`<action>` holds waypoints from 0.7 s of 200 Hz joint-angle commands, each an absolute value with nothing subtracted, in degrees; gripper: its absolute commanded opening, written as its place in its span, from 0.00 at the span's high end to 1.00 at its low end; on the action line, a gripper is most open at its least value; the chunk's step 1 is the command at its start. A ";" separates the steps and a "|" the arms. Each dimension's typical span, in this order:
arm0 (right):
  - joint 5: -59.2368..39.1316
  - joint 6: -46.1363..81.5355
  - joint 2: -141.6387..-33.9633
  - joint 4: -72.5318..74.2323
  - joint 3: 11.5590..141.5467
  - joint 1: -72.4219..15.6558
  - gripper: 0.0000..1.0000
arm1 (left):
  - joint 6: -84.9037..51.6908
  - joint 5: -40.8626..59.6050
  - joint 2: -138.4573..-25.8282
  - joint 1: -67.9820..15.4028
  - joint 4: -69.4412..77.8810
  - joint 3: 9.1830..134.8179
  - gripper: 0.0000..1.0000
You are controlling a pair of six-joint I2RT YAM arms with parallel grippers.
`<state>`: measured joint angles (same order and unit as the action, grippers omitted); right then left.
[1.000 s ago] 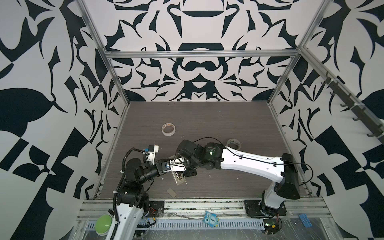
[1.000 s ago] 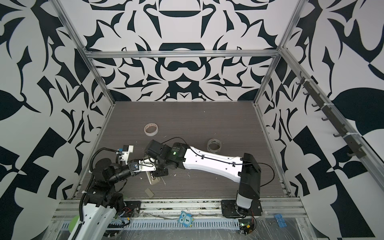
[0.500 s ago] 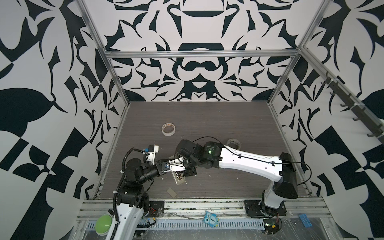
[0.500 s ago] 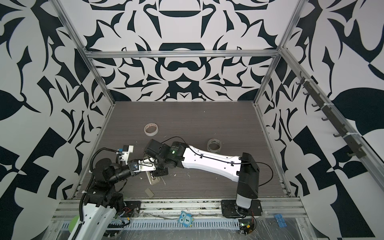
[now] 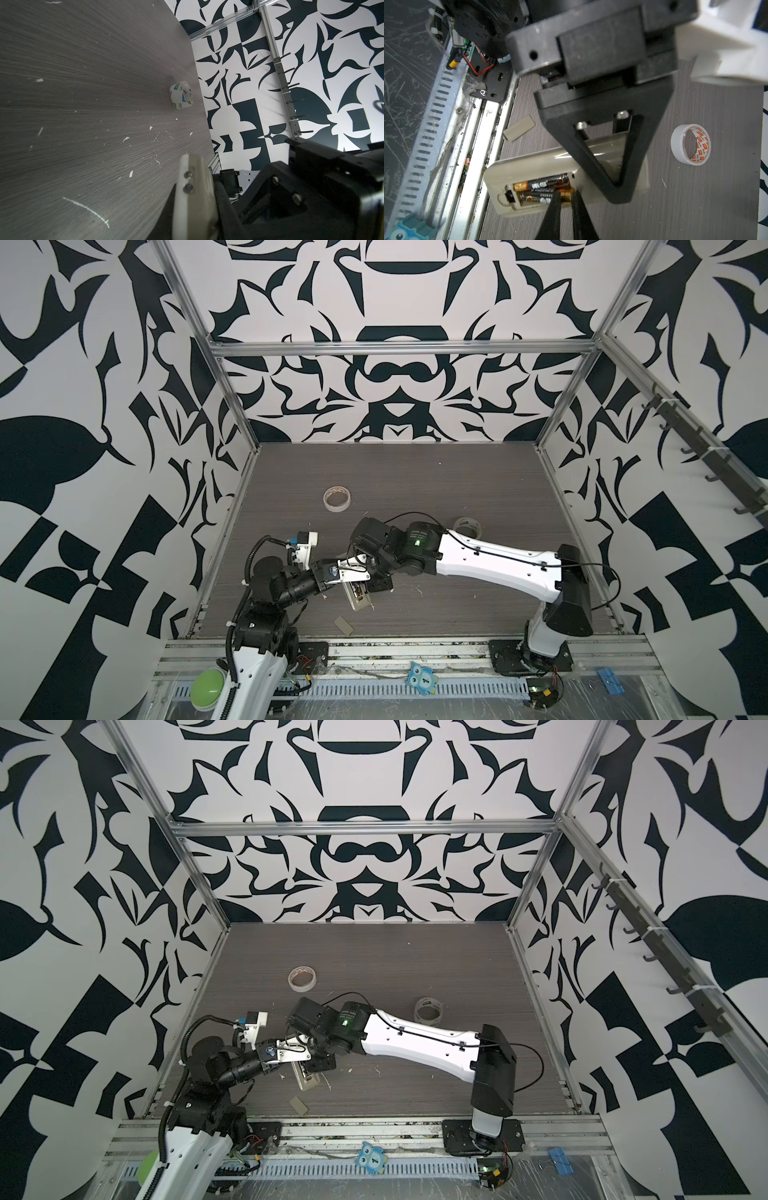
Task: Load the batteries into the remote control
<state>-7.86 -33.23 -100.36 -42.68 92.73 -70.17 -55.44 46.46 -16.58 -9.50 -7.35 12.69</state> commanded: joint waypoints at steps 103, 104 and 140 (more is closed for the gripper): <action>-9.78 -33.39 -104.17 -47.52 94.30 -70.44 0.86 | -56.01 48.47 -15.63 -9.76 -2.99 13.80 1.00; -9.77 -33.35 -104.16 -47.54 94.30 -70.42 0.86 | -56.00 48.49 -15.64 -9.76 -2.99 13.80 1.00; -10.09 -33.37 -104.20 -47.72 94.38 -70.44 0.86 | -56.03 48.38 -15.63 -9.76 -2.99 13.89 1.00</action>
<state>-8.29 -33.21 -102.35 -44.53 94.50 -70.08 -54.78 45.82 -16.62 -9.50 -9.10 12.58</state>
